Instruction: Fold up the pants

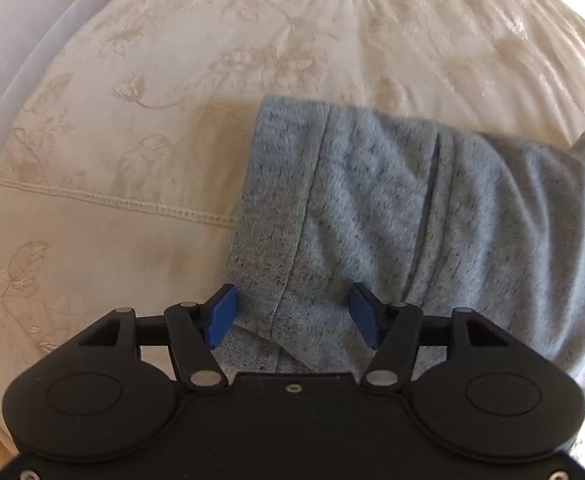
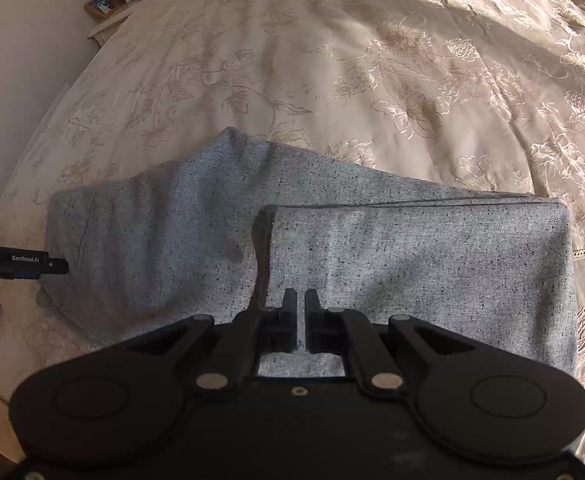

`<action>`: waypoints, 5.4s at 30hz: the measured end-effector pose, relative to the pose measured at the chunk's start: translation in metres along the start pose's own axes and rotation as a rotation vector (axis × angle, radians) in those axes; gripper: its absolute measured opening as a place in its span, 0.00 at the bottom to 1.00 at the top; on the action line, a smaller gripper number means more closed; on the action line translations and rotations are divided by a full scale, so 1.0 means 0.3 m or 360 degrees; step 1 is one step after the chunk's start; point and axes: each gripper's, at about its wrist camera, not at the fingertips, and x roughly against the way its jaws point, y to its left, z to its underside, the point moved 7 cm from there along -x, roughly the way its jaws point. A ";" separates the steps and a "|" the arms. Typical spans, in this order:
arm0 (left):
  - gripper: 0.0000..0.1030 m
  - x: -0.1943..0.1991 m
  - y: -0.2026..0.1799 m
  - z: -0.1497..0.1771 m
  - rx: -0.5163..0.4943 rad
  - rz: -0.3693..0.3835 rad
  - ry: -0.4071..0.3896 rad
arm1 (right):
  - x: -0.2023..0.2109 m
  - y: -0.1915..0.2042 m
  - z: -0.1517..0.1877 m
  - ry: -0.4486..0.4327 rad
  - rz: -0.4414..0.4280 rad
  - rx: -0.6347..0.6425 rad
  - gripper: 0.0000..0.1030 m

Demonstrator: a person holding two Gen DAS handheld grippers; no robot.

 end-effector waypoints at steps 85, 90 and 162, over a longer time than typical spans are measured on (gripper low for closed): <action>0.27 0.254 -0.966 0.151 -0.0232 0.0241 -0.0224 | 0.128 -0.561 0.056 -0.0134 -0.0010 -0.0076 0.69; 0.27 0.091 -0.883 0.153 -0.0215 0.0138 -0.0073 | 0.015 -0.482 -0.010 -0.0041 -0.0081 0.0012 0.78; 0.46 -0.094 -1.077 -0.128 -0.0405 0.0129 0.0045 | -0.119 -0.619 -0.094 0.0090 0.0357 -0.0133 0.78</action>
